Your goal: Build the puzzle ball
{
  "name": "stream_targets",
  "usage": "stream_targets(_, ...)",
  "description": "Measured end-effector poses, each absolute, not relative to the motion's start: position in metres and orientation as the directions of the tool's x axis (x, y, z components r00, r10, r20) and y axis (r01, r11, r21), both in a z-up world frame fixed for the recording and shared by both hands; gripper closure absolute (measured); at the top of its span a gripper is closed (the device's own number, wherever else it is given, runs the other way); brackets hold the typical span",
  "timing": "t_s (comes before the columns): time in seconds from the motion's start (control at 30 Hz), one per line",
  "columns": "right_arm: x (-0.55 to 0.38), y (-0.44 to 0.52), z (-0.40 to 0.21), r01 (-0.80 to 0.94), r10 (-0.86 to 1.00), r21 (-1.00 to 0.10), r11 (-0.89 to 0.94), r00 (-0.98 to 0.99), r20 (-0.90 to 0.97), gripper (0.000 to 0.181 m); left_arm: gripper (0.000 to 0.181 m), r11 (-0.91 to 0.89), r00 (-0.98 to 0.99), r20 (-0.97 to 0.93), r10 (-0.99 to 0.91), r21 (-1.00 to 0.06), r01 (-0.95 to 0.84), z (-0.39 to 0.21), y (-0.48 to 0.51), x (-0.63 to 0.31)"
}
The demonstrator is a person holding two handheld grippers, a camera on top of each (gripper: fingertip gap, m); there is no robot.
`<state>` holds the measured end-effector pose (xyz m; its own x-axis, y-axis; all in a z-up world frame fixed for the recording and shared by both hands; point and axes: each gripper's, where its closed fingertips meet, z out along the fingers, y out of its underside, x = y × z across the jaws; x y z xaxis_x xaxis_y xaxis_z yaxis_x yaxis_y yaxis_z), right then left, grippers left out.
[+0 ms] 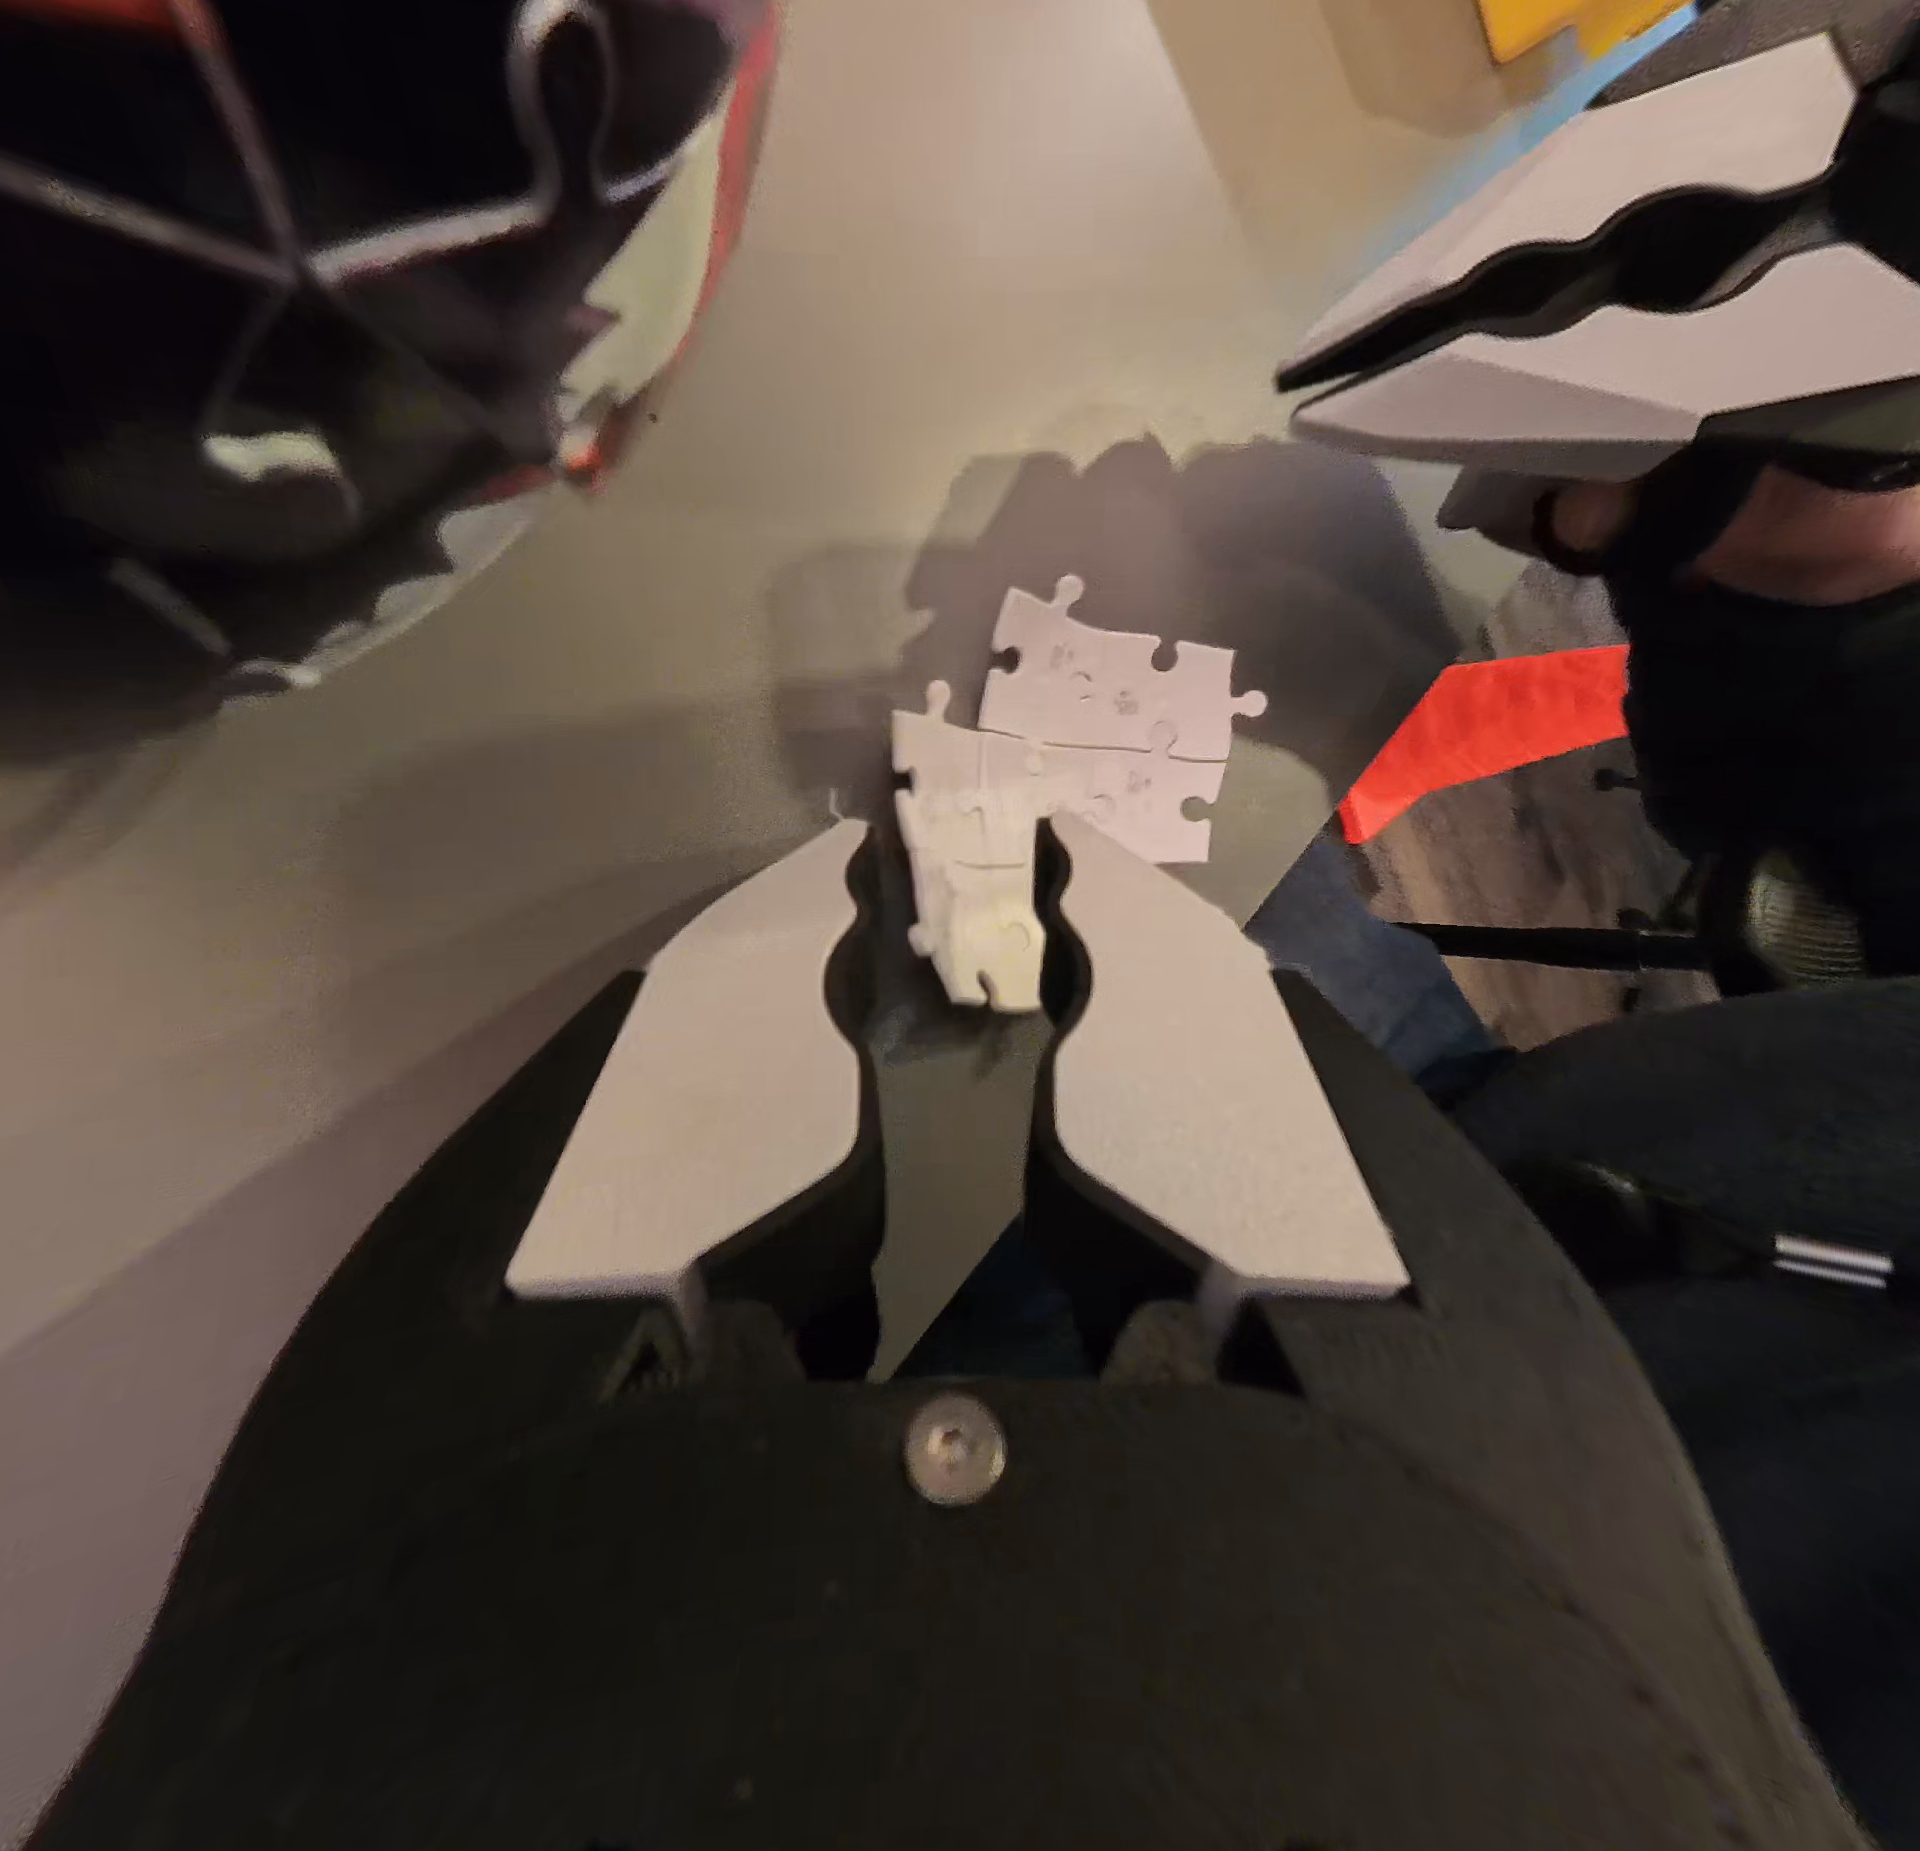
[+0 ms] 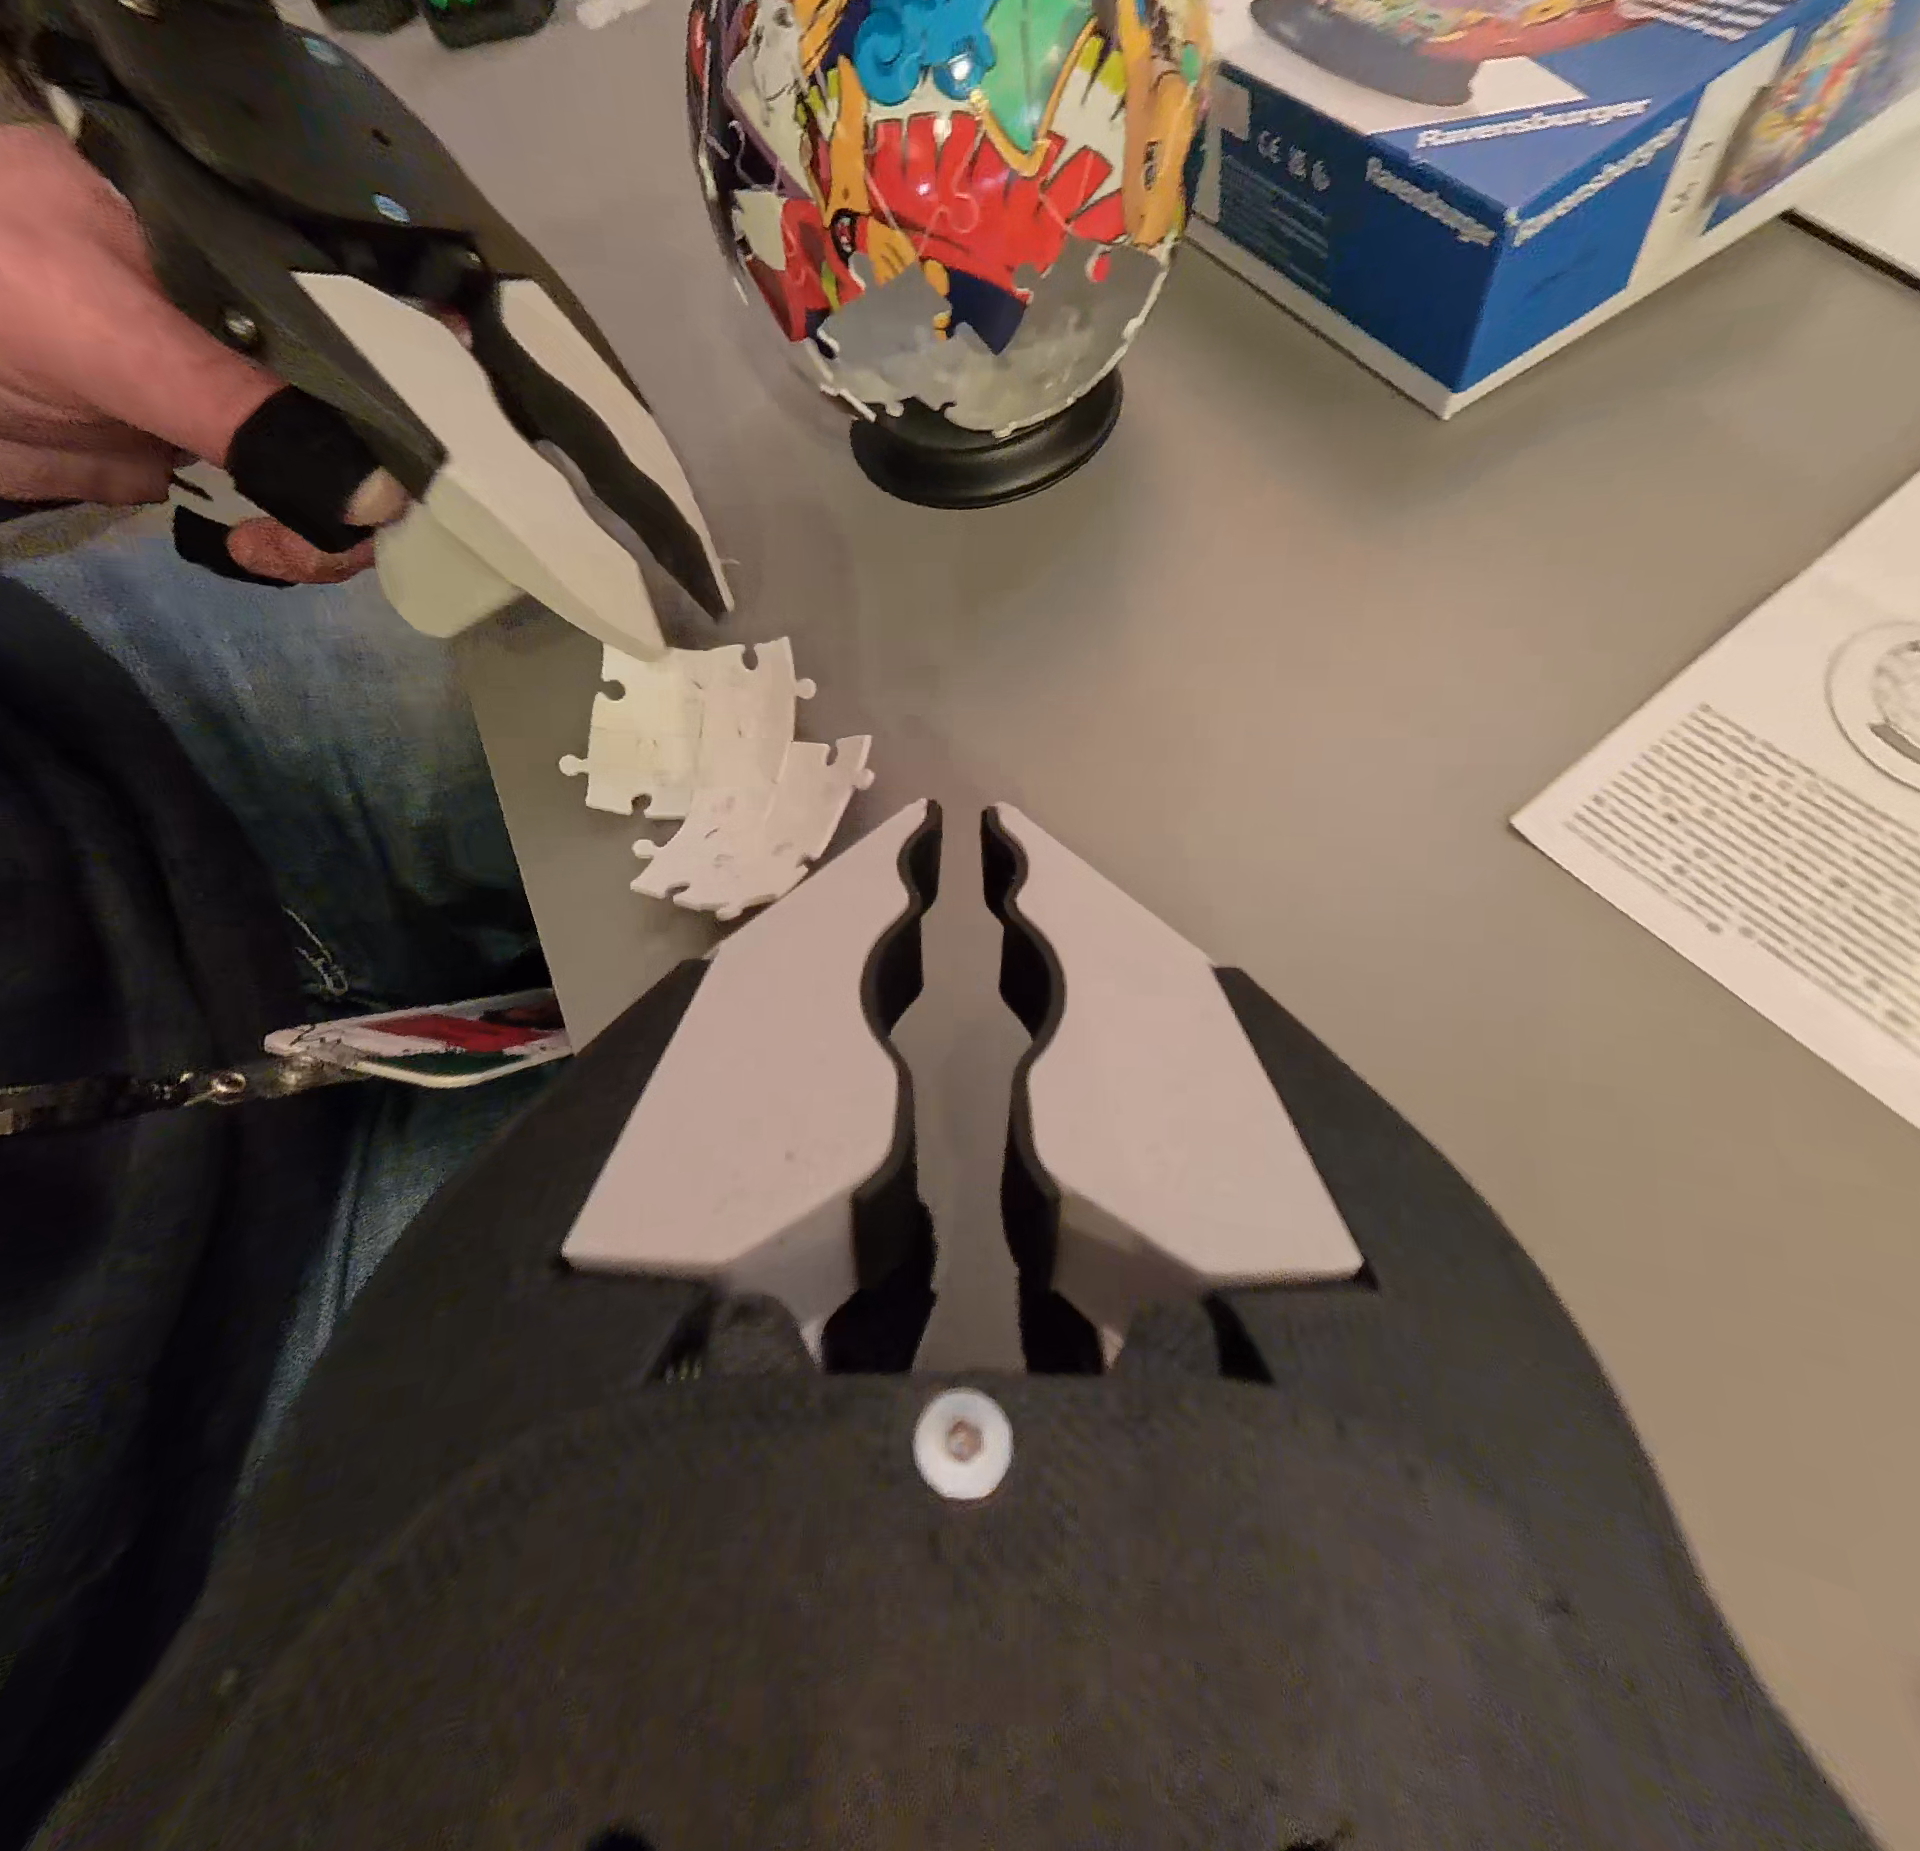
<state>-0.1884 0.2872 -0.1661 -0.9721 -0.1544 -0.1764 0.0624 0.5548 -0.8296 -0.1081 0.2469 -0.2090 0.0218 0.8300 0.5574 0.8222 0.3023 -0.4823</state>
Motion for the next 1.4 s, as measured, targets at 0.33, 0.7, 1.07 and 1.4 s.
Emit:
stream_targets(0.33,-0.218,0.264,-0.148,0.135,-0.163,-0.889,0.438,-0.960,-0.226,0.164,0.110,0.177,-0.030,0.206,0.978,-0.747,0.641,-0.155,0.192,-0.091)
stream_targets(0.7,-0.241,0.174,-0.098,0.332,-0.327,-0.911,0.246,-0.856,-0.401,0.152,0.059,-0.272,0.046,-0.296,0.954,-0.794,0.543,-0.137,0.139,-0.121)
stream_targets(1.07,-0.224,0.129,-0.127,0.356,-0.443,-0.868,0.347,-0.753,-0.486,0.128,0.056,-0.321,0.082,-0.327,0.941,-0.797,0.512,-0.155,0.115,-0.148)
stream_targets(1.4,-0.207,0.134,-0.117,0.425,-0.520,-0.829,0.362,-0.646,-0.558,0.128,0.062,-0.277,0.097,-0.264,0.960,-0.830,0.484,-0.152,0.111,-0.155)
